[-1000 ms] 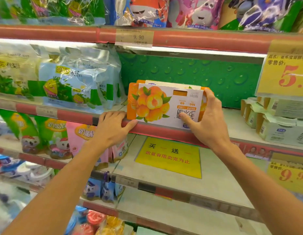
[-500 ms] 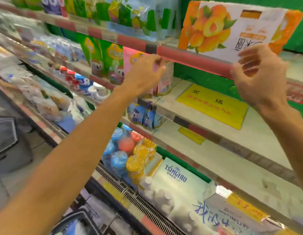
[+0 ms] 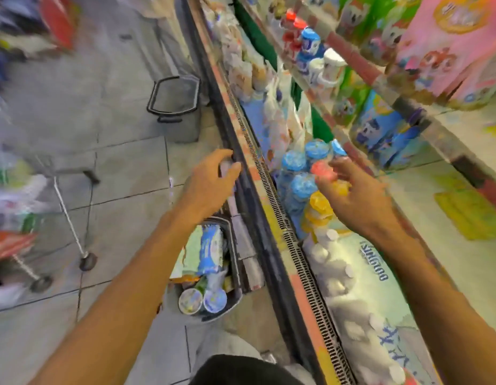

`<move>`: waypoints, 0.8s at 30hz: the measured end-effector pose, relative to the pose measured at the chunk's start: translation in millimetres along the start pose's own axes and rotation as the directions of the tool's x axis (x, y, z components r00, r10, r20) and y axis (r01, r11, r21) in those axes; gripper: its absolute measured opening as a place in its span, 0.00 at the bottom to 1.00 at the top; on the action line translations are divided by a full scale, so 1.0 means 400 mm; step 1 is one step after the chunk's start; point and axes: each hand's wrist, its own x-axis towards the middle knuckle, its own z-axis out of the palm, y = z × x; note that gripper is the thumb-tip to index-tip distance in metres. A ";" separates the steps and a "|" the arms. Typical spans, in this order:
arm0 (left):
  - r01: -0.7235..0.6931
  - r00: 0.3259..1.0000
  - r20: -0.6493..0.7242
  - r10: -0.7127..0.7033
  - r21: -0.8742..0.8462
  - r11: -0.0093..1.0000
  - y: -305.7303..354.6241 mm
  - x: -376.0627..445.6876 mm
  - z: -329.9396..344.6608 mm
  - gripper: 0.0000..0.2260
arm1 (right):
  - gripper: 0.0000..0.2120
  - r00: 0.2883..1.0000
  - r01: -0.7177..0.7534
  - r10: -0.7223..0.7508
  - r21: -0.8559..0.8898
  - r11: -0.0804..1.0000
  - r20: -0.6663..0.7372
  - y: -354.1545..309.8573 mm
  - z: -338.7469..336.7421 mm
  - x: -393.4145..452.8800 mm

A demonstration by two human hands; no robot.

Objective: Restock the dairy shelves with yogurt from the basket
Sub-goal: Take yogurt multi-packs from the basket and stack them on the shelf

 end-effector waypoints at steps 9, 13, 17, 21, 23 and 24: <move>0.251 0.965 -0.076 -0.252 -0.024 0.968 -0.389 -0.155 -0.100 0.15 | 0.26 0.944 0.006 -0.005 -0.001 1.000 0.330 -0.102 0.415 -0.058; 0.412 0.910 -0.041 -0.412 0.001 0.911 -0.582 -0.178 -0.090 0.16 | 0.27 0.881 -0.026 0.060 -0.077 0.997 0.468 -0.114 0.607 -0.075; 0.541 0.840 0.024 -0.542 0.032 0.840 -0.776 -0.186 -0.041 0.18 | 0.29 0.794 -0.105 0.169 -0.143 0.984 0.584 -0.094 0.792 -0.092; 0.620 0.780 0.060 -0.623 0.064 0.782 -0.953 -0.188 0.051 0.19 | 0.29 0.701 -0.142 0.247 -0.208 0.968 0.669 -0.034 0.988 -0.096; 0.649 0.756 0.053 -0.653 0.077 0.757 -1.040 -0.179 0.111 0.20 | 0.28 0.659 -0.152 0.270 -0.228 0.962 0.702 0.012 1.093 -0.085; 0.665 0.741 0.047 -0.670 0.085 0.742 -1.083 -0.174 0.143 0.21 | 0.28 0.643 -0.155 0.277 -0.233 0.960 0.714 0.041 1.150 -0.079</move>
